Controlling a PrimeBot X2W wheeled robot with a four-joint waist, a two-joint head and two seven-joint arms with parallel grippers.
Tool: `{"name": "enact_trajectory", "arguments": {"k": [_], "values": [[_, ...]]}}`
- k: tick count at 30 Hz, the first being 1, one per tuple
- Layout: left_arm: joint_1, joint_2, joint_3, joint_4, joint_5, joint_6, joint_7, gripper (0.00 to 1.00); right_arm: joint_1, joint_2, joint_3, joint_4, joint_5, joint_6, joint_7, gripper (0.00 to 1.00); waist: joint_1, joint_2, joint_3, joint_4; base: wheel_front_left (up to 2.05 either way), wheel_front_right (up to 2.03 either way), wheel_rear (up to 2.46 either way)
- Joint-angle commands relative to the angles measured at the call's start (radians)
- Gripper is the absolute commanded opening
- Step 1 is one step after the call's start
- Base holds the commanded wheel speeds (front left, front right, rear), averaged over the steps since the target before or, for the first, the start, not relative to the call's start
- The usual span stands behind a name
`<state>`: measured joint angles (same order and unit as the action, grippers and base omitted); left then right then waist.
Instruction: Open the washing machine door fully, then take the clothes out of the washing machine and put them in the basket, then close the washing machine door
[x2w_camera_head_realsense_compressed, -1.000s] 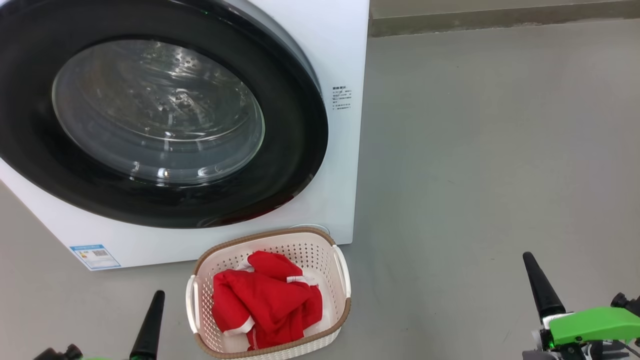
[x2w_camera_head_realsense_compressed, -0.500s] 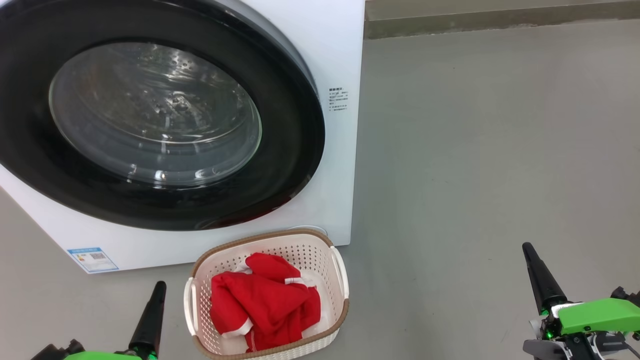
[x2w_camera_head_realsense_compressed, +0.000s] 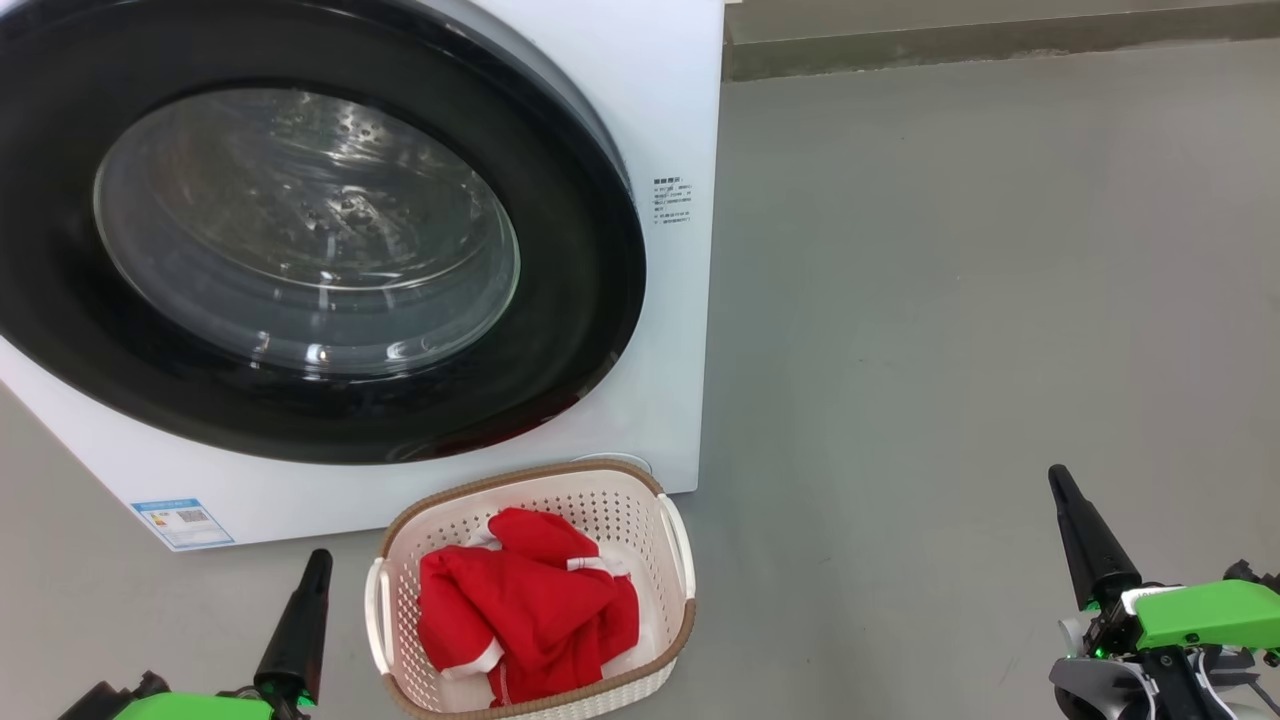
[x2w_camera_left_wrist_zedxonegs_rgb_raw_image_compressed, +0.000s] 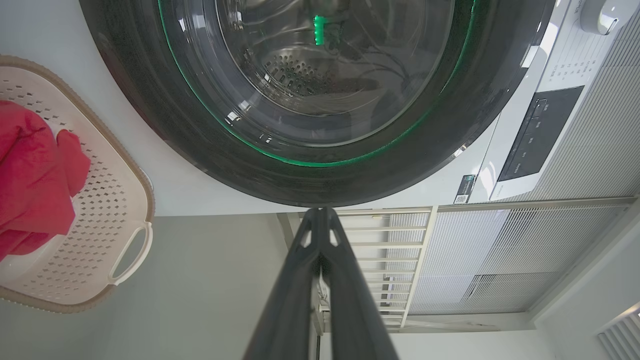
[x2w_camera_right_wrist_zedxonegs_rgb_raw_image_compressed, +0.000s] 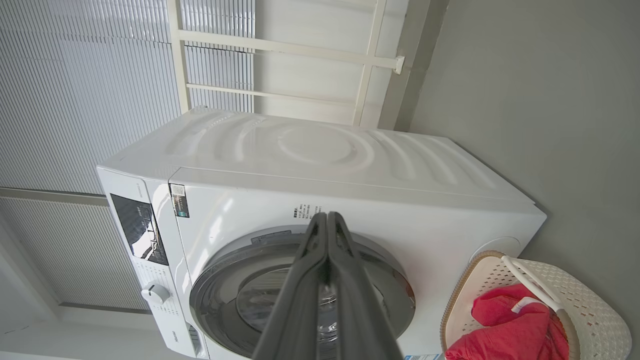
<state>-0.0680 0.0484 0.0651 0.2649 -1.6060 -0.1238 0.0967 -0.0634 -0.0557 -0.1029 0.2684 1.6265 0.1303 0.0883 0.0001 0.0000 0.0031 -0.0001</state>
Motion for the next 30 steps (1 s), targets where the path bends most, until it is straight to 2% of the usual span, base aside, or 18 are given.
{"name": "enact_trajectory", "arguments": {"k": [1, 30], "values": [[-0.039, 0.011, 0.037, -0.02, -0.012, -0.007, 0.007, 0.0, -0.042, -0.014, 0.016, -0.025, 0.004, 0.0, 0.003, 0.0, 0.0, 0.0, 0.0, 0.0, 0.0, 0.0, 0.0], [-0.039, 0.008, 0.041, -0.02, -0.009, -0.007, 0.011, 0.0, -0.043, -0.008, 0.008, -0.025, -0.003, 0.0, 0.01, 0.0, 0.0, 0.0, 0.0, 0.0, 0.0, 0.0, 0.0]]}}
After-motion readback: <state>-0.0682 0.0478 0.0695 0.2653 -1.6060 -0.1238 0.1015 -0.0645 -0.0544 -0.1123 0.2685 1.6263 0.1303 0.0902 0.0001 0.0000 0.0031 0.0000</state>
